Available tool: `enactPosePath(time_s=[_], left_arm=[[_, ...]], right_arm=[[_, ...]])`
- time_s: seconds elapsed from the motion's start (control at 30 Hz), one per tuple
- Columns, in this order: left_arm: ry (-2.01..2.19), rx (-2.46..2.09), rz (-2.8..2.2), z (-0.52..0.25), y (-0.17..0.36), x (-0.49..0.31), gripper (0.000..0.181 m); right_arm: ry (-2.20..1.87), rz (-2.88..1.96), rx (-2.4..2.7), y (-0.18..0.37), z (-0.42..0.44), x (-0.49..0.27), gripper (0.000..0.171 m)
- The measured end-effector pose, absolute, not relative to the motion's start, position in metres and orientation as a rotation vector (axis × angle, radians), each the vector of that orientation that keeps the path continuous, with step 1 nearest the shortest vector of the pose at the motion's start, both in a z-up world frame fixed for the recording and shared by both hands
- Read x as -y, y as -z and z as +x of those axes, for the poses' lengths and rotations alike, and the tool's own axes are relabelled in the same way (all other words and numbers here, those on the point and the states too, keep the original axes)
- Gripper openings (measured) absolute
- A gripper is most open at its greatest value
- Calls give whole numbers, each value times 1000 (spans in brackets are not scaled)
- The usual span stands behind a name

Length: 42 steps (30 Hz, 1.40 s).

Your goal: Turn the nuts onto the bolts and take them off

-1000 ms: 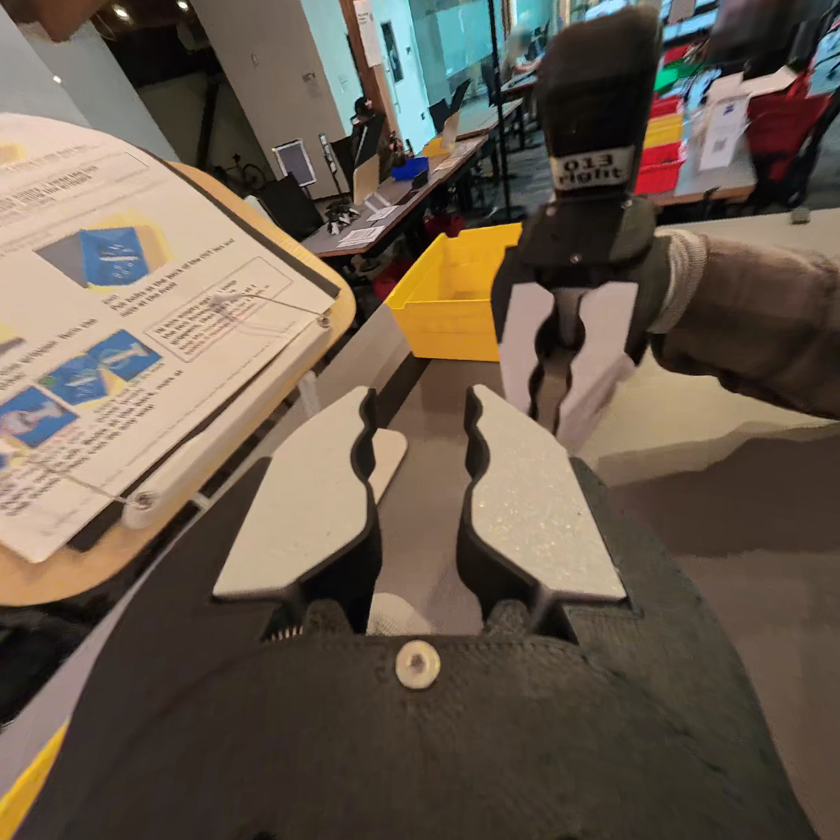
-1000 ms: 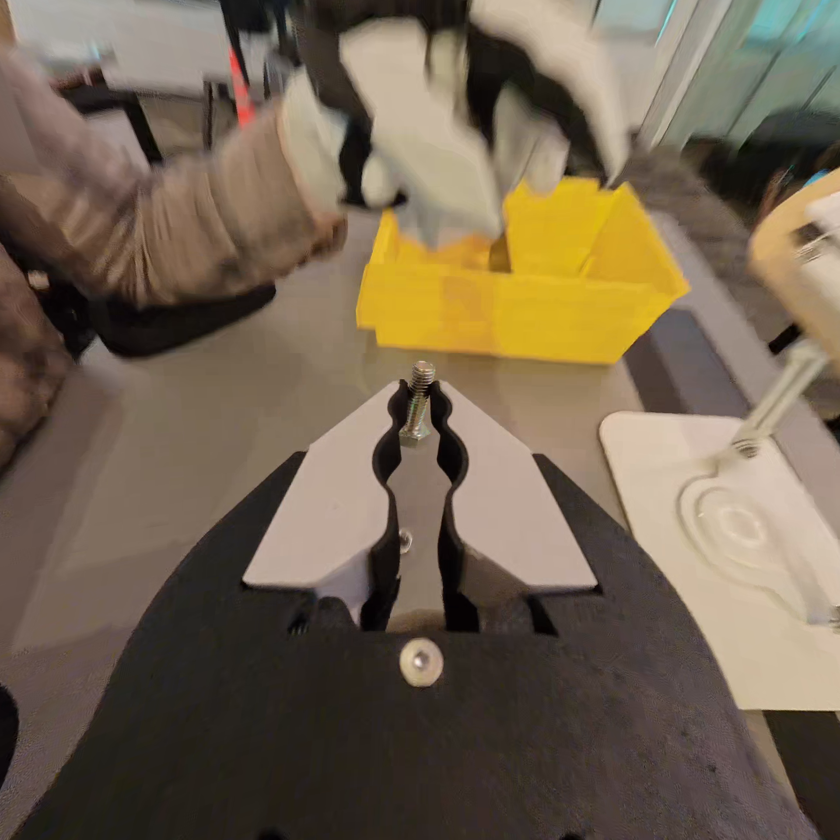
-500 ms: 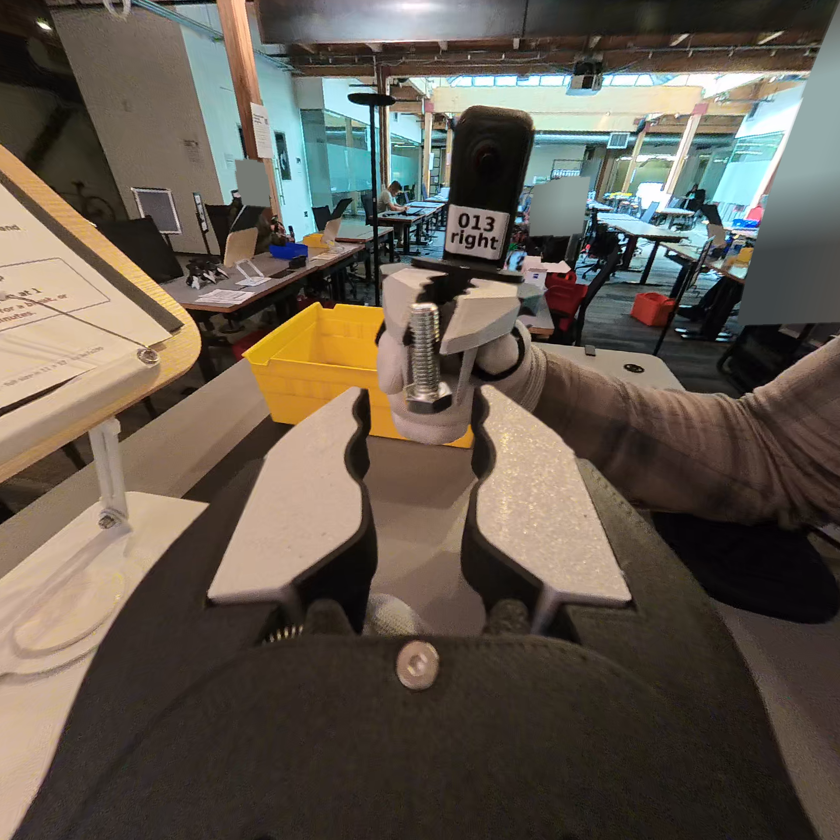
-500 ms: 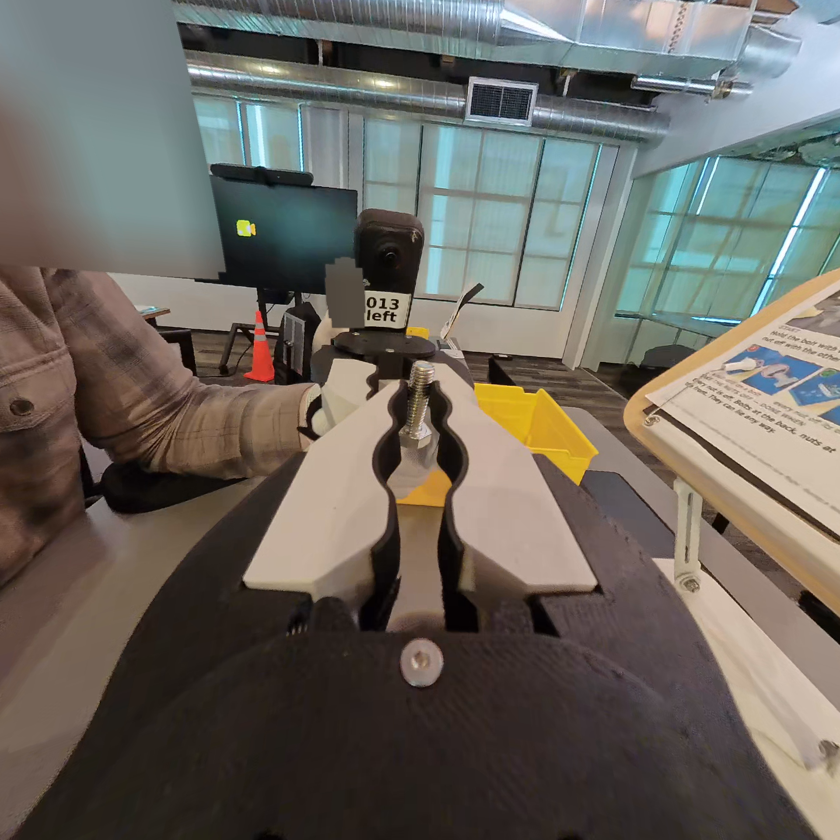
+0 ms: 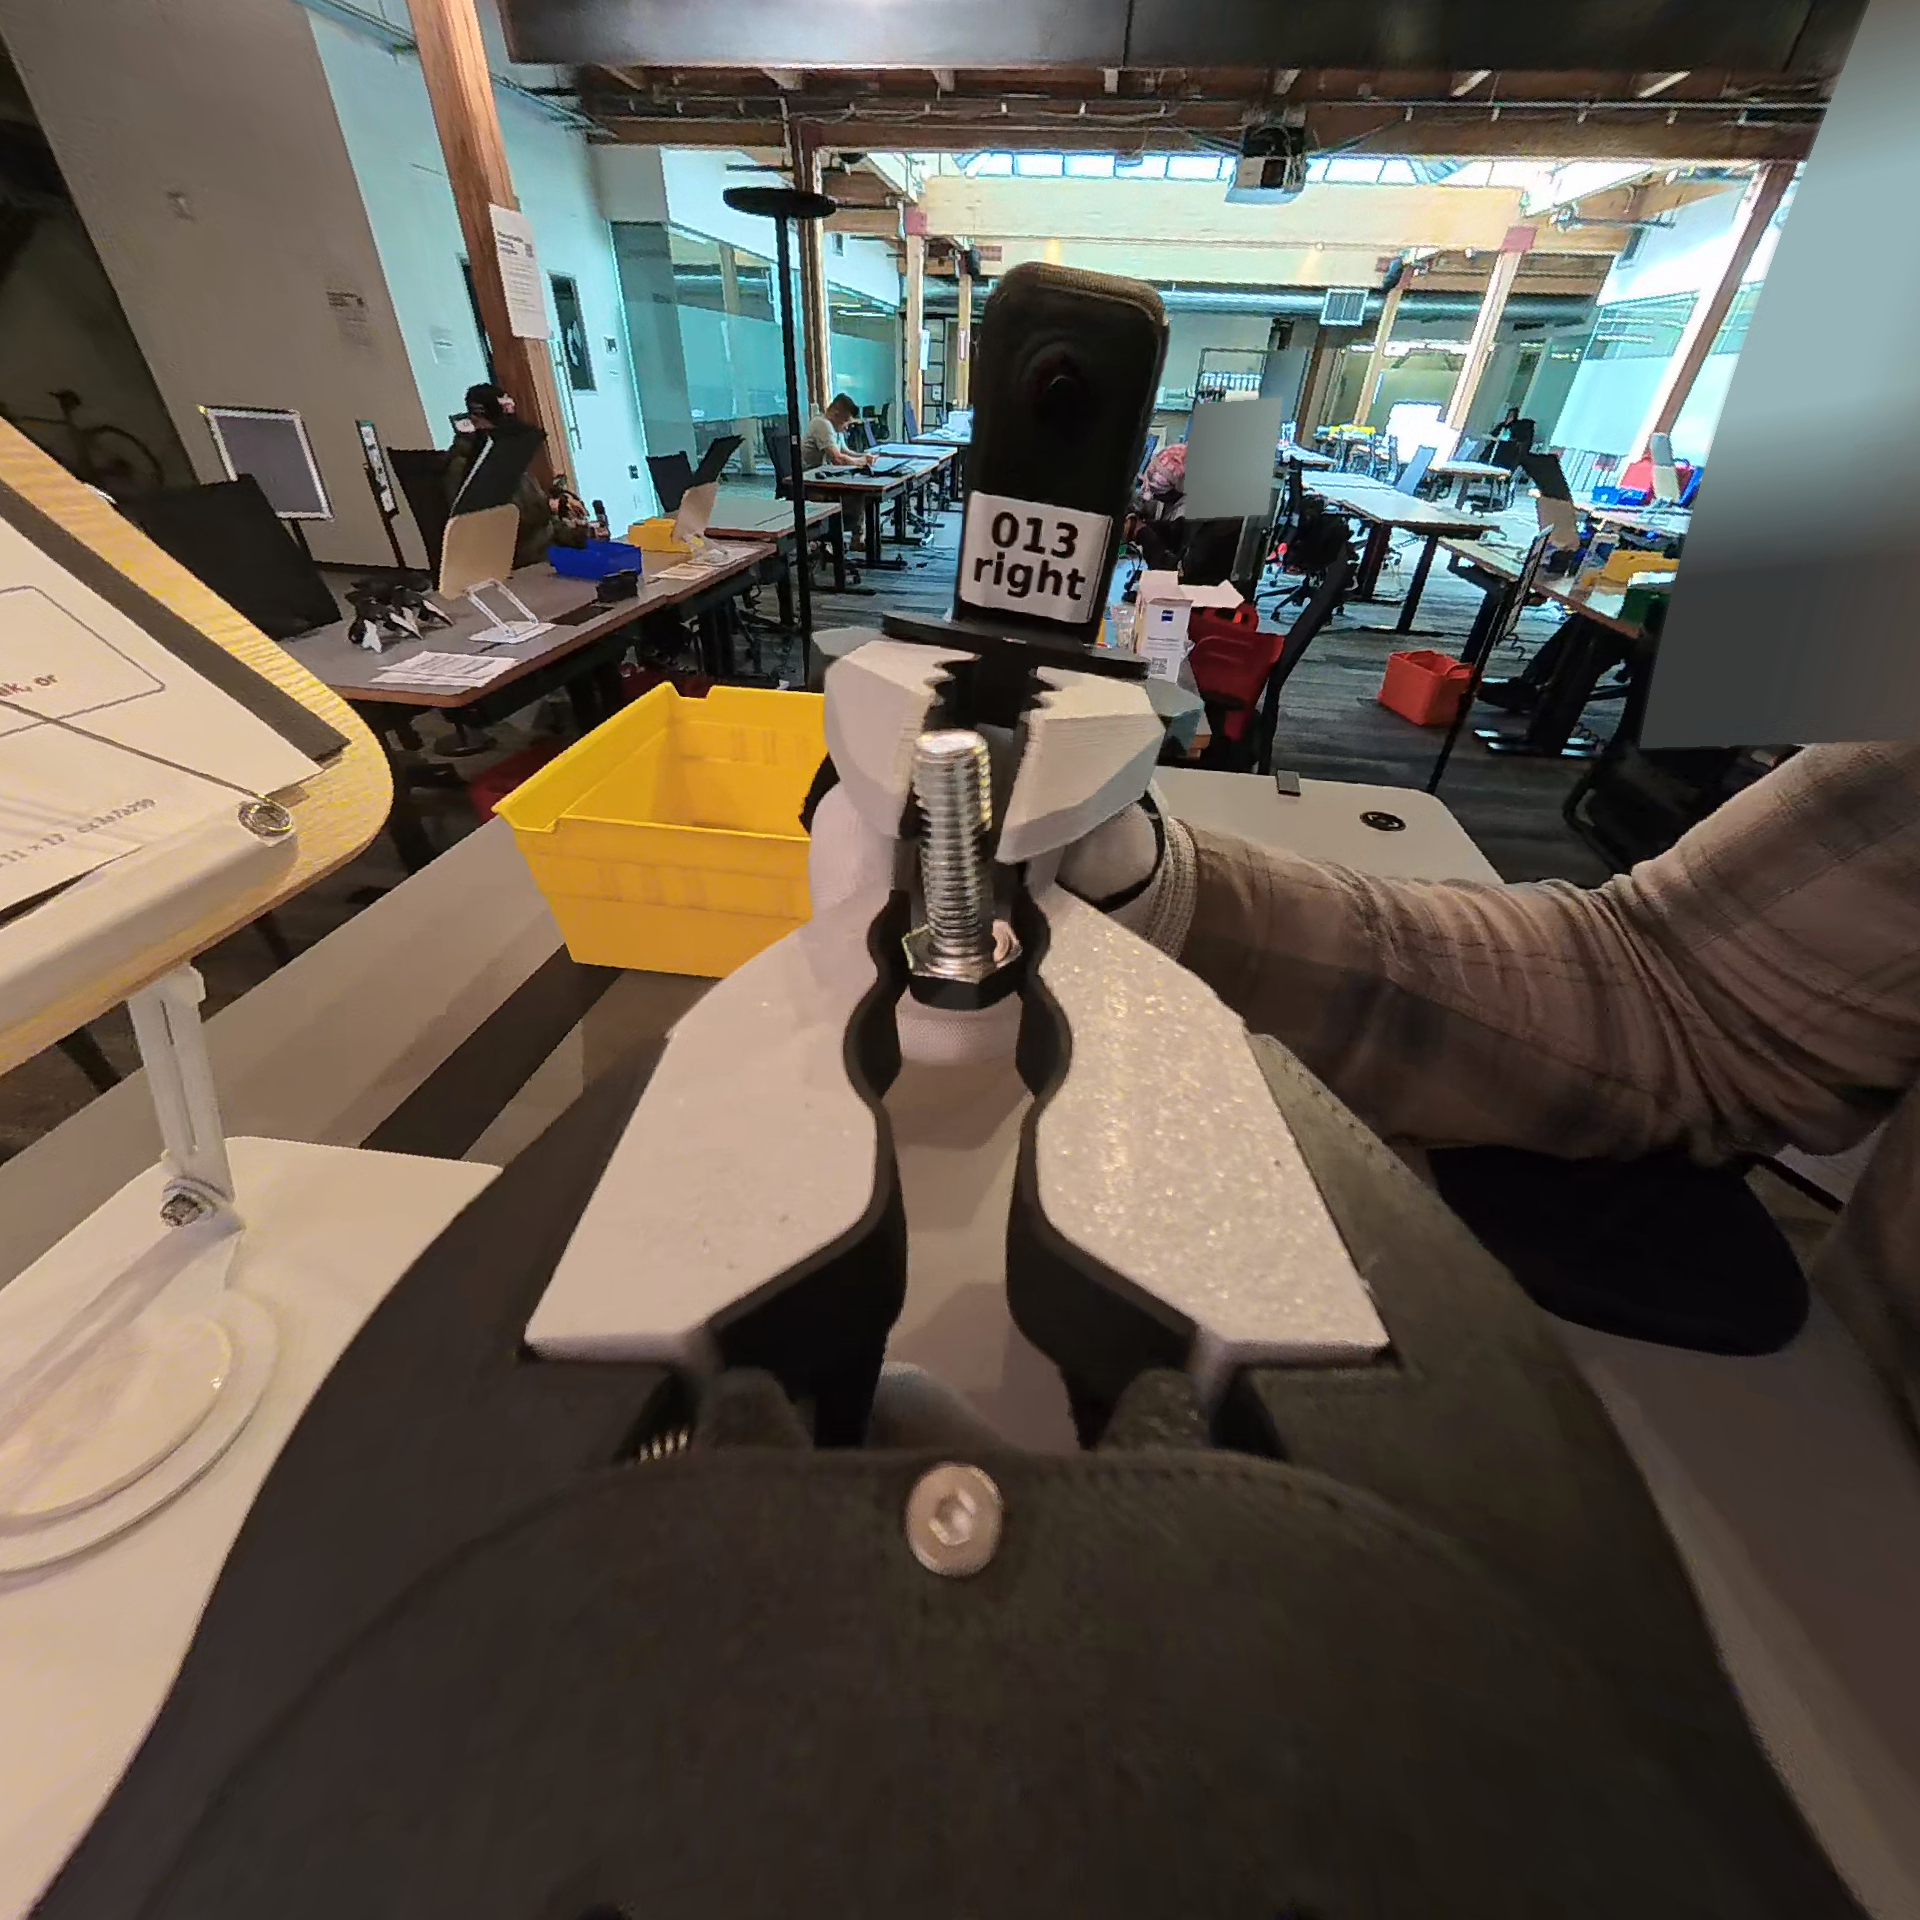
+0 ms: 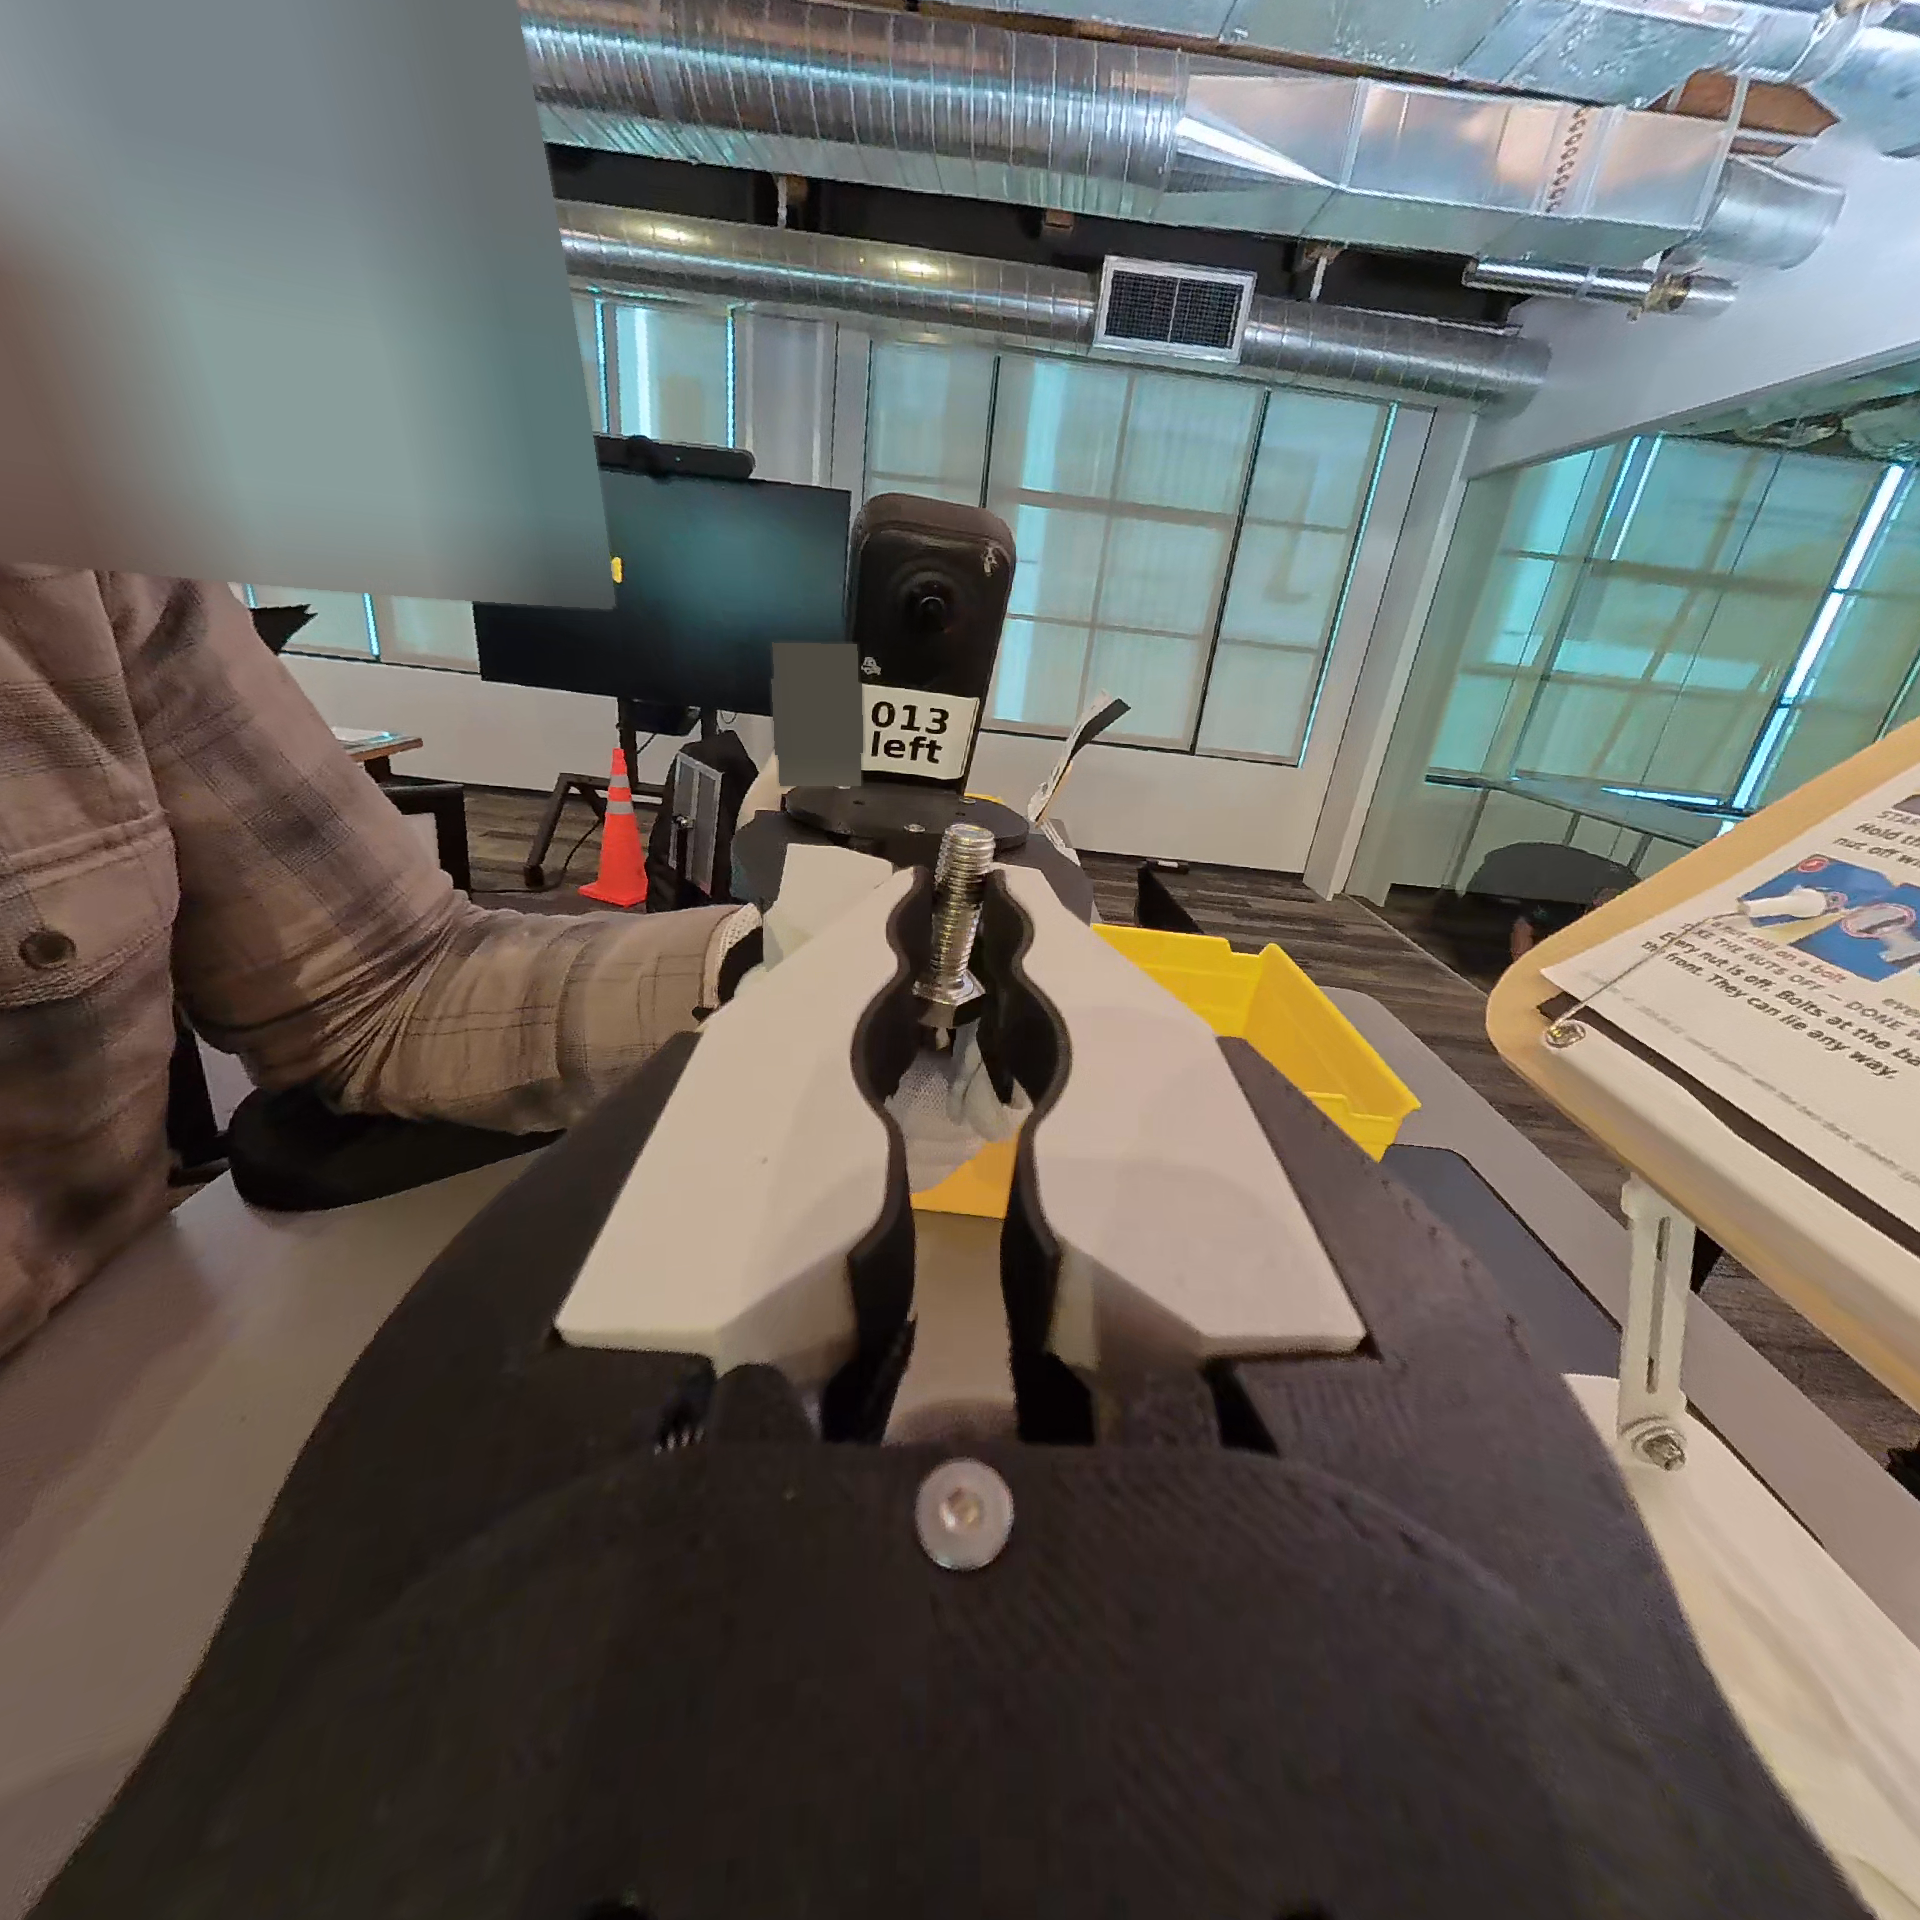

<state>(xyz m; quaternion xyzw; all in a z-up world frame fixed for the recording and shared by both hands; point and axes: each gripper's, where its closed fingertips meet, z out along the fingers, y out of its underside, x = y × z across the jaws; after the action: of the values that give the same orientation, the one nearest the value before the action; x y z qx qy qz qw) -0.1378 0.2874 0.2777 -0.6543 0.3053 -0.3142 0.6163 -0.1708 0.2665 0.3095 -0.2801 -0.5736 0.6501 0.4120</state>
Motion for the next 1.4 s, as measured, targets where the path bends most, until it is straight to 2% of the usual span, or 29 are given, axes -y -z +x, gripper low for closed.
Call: enactPosePath(time_s=[0.03,0.2,0.4,1.03,1.4], left_arm=[[721,-705,-1505,-138,-278,-287,18],[736,-713,-1502,-136,-279,-285,25],[722,-715,-1504,-137,-279,-285,16],[703,-771,-1514,-133,-275,-281,20],[714,-791,-1512,-132,-273,-278,15]], right_arm=[[-1629,-698,1445,-309,-171,-266,8],[-1645,-686,1416,-311,-171,-265,7],[-1651,-669,1420,-311,-171,-262,7],[-1616,-655,1462,-310,-169,-258,7],[-1625,-644,1481,-309,-168,-255,7]])
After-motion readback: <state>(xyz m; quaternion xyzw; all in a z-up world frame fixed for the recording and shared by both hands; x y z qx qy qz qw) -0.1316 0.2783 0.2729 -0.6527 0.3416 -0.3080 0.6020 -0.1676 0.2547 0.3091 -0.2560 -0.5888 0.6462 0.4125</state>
